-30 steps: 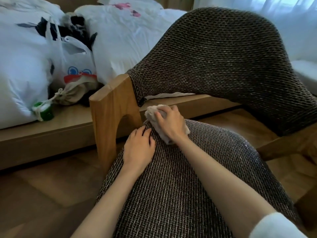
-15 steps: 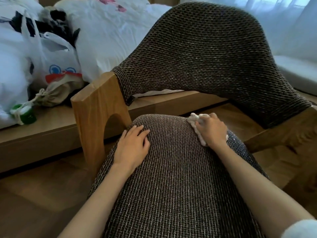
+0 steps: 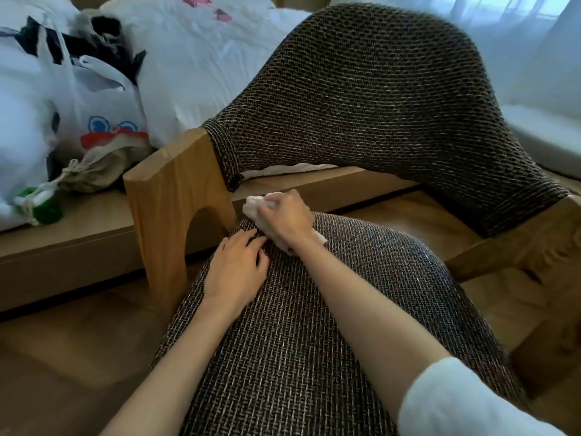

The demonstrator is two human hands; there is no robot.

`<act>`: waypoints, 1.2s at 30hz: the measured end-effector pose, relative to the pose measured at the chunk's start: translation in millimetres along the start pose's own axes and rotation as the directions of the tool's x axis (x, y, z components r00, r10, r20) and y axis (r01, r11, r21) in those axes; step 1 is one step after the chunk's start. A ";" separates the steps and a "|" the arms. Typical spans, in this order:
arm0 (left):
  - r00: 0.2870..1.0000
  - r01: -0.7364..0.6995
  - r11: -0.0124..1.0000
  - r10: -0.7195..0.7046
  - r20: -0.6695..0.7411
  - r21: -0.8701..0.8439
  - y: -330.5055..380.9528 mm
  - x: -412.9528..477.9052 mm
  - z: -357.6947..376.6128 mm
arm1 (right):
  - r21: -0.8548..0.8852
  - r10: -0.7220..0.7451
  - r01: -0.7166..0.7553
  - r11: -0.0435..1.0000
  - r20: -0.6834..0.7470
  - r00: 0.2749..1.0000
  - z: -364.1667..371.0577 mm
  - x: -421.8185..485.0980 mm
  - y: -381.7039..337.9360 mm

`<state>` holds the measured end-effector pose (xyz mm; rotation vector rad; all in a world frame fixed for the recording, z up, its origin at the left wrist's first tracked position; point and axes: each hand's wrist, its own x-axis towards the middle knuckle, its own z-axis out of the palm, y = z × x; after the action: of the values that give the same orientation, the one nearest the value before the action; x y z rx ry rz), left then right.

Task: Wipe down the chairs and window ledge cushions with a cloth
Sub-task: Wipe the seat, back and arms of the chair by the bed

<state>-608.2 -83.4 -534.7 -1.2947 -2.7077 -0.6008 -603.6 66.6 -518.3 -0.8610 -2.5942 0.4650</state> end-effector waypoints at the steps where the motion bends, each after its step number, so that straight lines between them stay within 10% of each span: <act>1: 1.000 -0.001 1.000 0.001 -0.003 0.003 -0.4 0.0 0.3 | -0.025 -0.007 0.007 1.000 -0.003 1.000 7.3 0.5 -7.7; 17: 0.999 0.038 0.999 -0.038 0.025 -0.018 -1.2 0.4 -1.2 | -0.118 0.458 -0.487 0.865 -0.209 0.864 -89.1 -40.5 180.5; 30: 0.975 0.210 0.977 -0.212 -0.061 -0.035 0.9 -6.0 -7.0 | 0.113 -0.090 0.097 0.989 -0.063 0.994 -4.4 -27.0 14.5; 36: 0.979 0.202 0.978 -0.202 0.017 -0.052 -9.8 -16.8 -4.1 | -0.028 0.187 -0.190 0.981 -0.080 0.979 -4.5 21.8 60.9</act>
<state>-605.3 -102.8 -537.9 -1.0426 -2.8736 -0.6911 -587.4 127.3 -534.5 -1.1206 -2.4692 0.4295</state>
